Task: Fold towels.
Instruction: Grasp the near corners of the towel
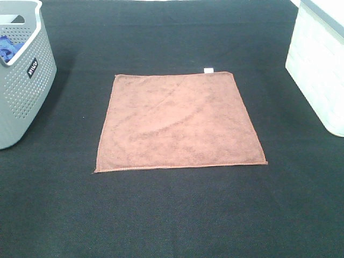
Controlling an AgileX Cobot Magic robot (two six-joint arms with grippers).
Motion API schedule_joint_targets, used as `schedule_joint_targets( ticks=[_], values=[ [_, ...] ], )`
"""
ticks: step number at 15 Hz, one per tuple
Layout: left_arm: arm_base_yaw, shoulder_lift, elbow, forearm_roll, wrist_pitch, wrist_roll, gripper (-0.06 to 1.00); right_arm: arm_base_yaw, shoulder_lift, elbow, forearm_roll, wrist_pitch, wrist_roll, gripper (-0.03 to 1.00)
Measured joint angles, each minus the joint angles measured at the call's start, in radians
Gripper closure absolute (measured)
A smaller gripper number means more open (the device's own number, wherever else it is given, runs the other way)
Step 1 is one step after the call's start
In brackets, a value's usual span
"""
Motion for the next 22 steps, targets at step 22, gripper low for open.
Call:
schedule_joint_targets(
  ticks=[22],
  values=[
    [0.0,0.0,0.0,0.0,0.0,0.0,0.24,0.0,0.0,0.0,0.0,0.0,0.0,0.23]
  ],
)
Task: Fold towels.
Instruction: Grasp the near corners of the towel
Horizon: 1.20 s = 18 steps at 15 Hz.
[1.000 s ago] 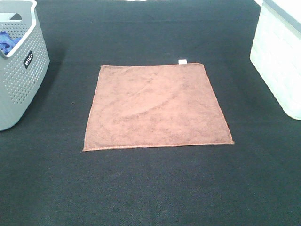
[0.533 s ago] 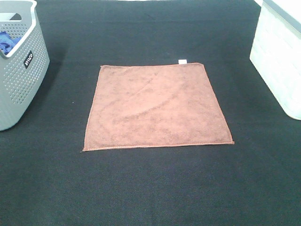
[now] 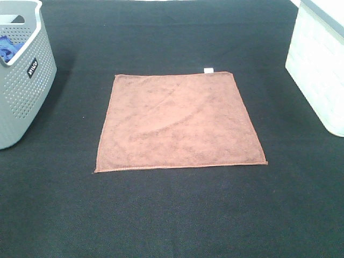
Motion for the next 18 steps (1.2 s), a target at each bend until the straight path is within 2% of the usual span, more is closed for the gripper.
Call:
schedule_joint_targets(
  ticks=[18],
  values=[
    [0.0,0.0,0.0,0.0,0.0,0.0,0.24,0.0,0.0,0.0,0.0,0.0,0.0,0.23]
  ],
)
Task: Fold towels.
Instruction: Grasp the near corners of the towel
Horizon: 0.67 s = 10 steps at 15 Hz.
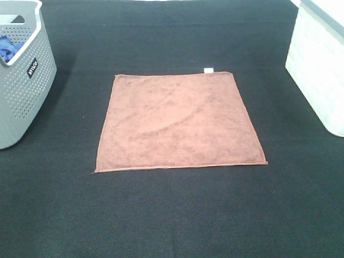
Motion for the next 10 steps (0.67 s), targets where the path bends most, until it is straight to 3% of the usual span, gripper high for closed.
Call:
schedule_joint_targets(
  ticks=[10],
  values=[
    [0.0,0.0,0.0,0.0,0.0,0.0,0.24,0.0,0.0,0.0,0.0,0.0,0.0,0.23]
  ],
)
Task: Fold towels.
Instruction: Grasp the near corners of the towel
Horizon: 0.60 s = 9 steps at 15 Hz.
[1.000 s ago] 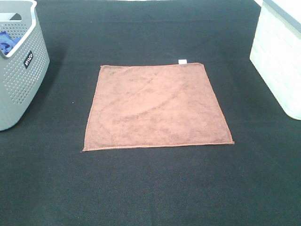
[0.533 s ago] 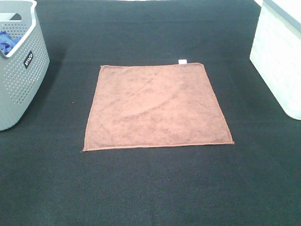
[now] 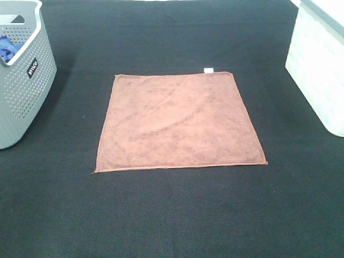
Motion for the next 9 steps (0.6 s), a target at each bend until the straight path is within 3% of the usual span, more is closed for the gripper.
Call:
schedule_joint_targets(
  ticks=[3,6,8,9],
  values=[
    [0.0,0.0,-0.002,-0.002,-0.005,0.0,0.24,0.0,0.0,0.0,0.0,0.0,0.0,0.23],
    [0.0,0.054,-0.016,-0.087,-0.185,0.0,0.24,0.0,0.031,-0.007,0.0,-0.016,0.0,0.23],
    [0.0,0.174,-0.016,-0.158,-0.319,0.0,0.24,0.0,0.121,-0.02,0.007,-0.144,0.0,0.23],
    [0.0,0.174,-0.016,-0.158,-0.319,0.0,0.24,0.0,0.121,-0.02,0.007,-0.144,0.0,0.23]
  ],
)
